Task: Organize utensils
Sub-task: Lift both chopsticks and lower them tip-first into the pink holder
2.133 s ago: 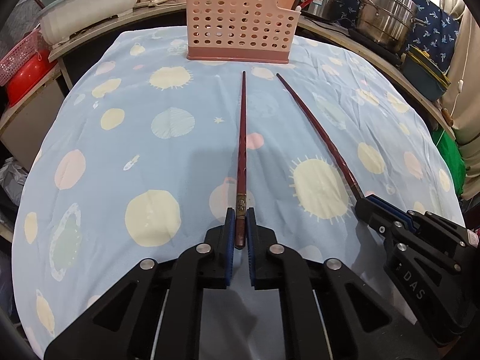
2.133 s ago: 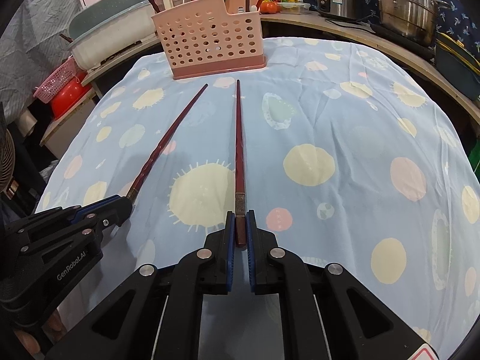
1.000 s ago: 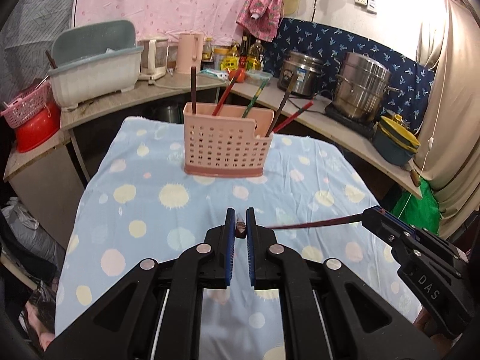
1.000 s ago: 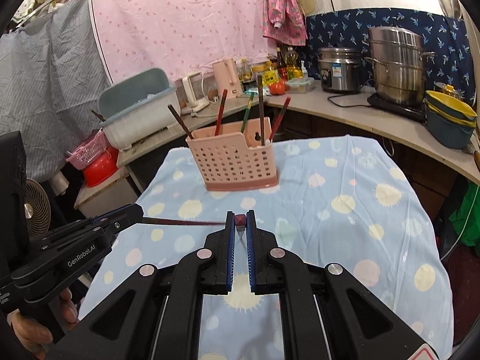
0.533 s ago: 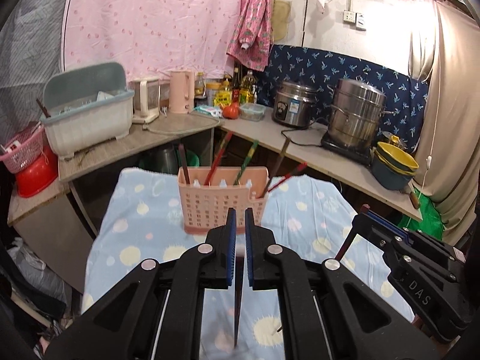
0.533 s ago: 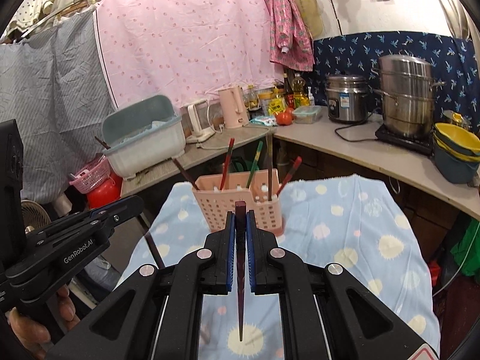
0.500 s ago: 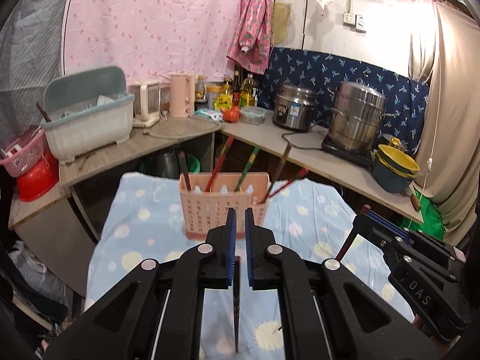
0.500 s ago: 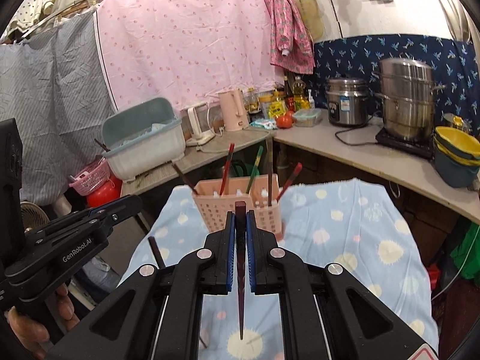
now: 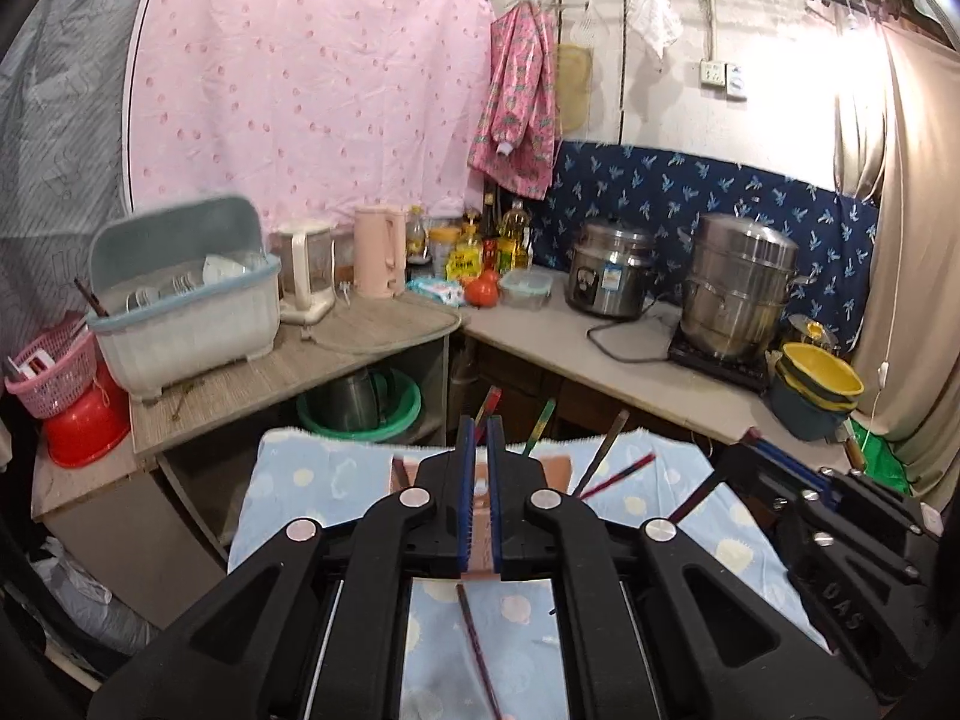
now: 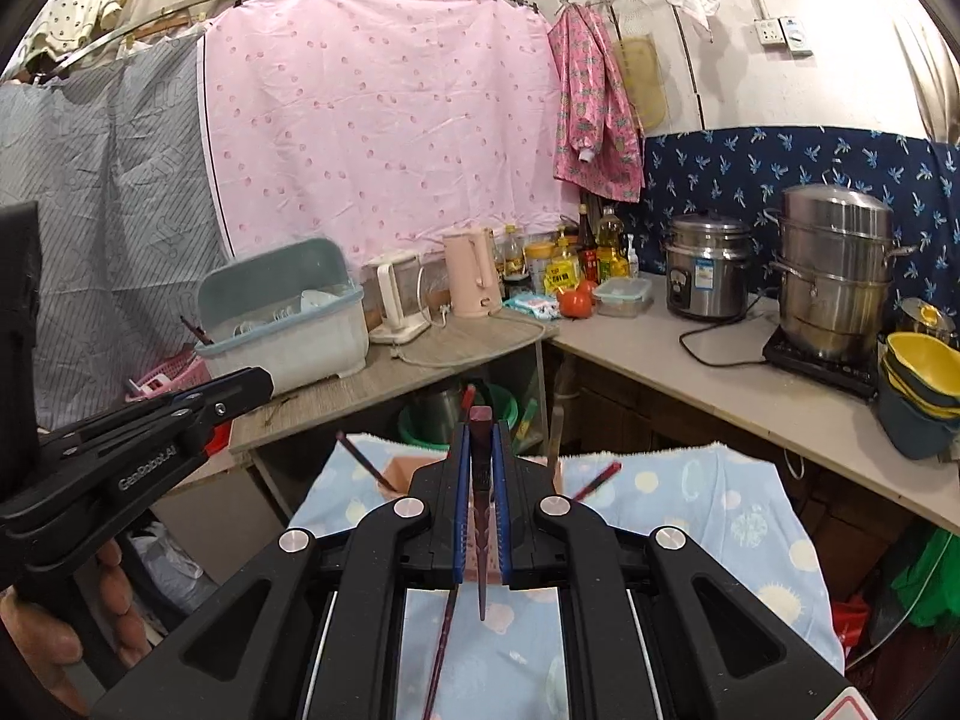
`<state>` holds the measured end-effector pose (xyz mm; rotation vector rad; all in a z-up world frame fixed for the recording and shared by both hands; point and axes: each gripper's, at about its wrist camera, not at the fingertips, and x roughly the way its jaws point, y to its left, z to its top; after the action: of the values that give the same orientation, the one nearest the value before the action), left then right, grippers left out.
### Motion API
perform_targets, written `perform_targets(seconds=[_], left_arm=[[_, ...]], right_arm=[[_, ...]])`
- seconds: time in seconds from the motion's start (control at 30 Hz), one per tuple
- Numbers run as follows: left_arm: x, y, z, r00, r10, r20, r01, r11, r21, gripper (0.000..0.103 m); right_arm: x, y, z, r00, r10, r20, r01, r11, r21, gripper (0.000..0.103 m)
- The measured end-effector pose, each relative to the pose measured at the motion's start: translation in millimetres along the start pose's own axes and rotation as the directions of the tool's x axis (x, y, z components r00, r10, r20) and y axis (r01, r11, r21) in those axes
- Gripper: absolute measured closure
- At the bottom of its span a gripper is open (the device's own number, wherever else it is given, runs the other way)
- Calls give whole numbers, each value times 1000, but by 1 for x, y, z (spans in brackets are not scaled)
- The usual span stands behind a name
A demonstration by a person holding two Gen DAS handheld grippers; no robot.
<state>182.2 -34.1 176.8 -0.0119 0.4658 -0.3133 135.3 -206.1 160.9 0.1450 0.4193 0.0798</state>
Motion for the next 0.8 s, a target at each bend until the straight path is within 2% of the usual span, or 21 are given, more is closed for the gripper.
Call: perform_targets(seconds=[0.17, 0.23, 0.3, 0.4, 0.6, 0.8], left_arm=[[40, 14, -60, 989, -1, -150, -4, 1000, -30, 96], [57, 18, -83, 977, -1, -212, -10, 999, -49, 85], [79, 21, -107, 960, -16, -281, -5, 997, -76, 79], [105, 20, -131, 939, -29, -343, -4, 996, -94, 69], [151, 8, -152, 908, -39, -417, -3, 995, -99, 66], [200, 7, -172, 873, -17, -488, -35, 995, -97, 67]], right_arm=[[6, -18, -41, 998, -7, -68, 11, 998, 62, 96], [6, -28, -53, 996, -20, -86, 27, 996, 88, 96], [6, -37, -61, 994, -30, -102, 41, 993, 111, 96], [3, -53, -66, 993, -50, -106, 64, 988, 141, 96], [9, -79, -59, 990, -101, -103, 117, 979, 167, 96], [34, -86, -56, 989, -96, -117, 115, 980, 163, 96]])
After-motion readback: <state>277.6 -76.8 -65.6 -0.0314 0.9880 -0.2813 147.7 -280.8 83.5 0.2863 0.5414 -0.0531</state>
